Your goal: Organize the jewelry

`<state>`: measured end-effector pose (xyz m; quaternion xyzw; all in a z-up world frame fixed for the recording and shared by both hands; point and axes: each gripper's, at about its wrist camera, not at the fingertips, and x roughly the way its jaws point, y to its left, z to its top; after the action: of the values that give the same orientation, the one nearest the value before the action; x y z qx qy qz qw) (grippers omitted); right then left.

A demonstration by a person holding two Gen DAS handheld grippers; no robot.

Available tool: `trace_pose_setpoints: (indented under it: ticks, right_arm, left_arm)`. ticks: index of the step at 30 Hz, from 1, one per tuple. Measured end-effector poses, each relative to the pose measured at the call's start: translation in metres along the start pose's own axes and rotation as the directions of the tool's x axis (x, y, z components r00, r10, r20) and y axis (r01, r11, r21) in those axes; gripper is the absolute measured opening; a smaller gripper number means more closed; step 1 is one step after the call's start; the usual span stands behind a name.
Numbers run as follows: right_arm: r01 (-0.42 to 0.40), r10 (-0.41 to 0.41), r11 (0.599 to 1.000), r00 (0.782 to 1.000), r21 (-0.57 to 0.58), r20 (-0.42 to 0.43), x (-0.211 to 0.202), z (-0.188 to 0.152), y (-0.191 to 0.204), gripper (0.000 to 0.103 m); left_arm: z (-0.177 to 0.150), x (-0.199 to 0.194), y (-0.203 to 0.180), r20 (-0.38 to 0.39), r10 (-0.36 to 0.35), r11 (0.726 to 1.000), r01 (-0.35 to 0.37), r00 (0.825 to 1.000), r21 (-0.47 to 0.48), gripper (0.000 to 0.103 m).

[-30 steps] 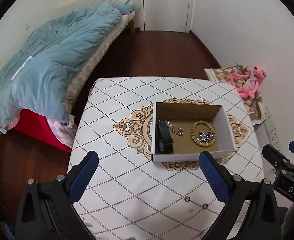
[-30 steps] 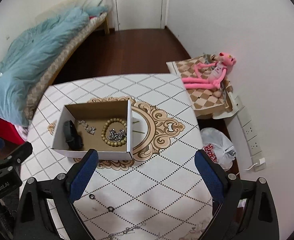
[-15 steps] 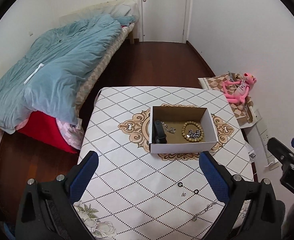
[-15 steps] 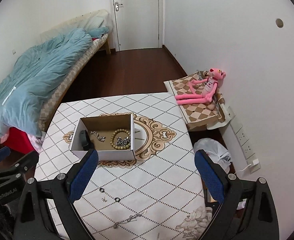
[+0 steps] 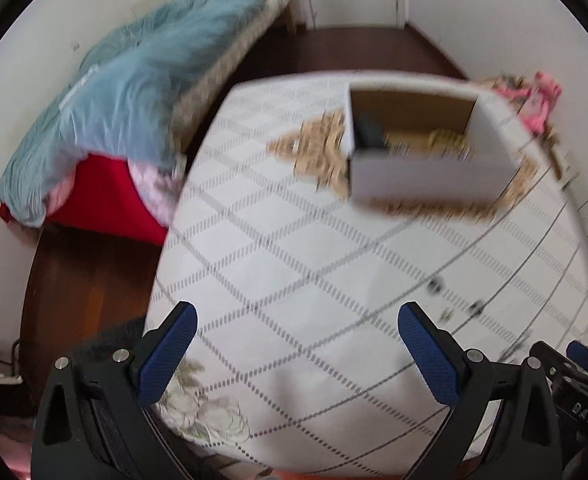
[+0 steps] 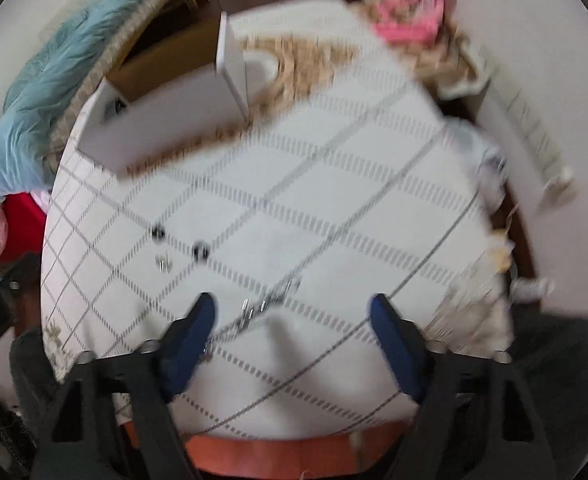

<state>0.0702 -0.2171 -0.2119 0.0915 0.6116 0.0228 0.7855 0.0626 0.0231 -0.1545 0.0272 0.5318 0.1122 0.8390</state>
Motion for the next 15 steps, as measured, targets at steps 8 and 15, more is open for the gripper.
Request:
trace_pose_setpoints:
  ticks: [8,15]
  right_arm:
    - [-0.042,0.046,0.991,0.999,-0.127,0.028,0.010,-0.038,0.045,0.053]
    - [0.026,-0.019,0.969,0.999,-0.247,0.028,0.025,-0.051,0.072,0.012]
  left_arm:
    - [-0.028,0.030,0.011,-0.085,0.041,0.999,-0.041,0.996,0.003,0.103]
    - [-0.032,0.039,0.015,-0.110,0.049,0.999,-0.049,0.993,0.005,0.103]
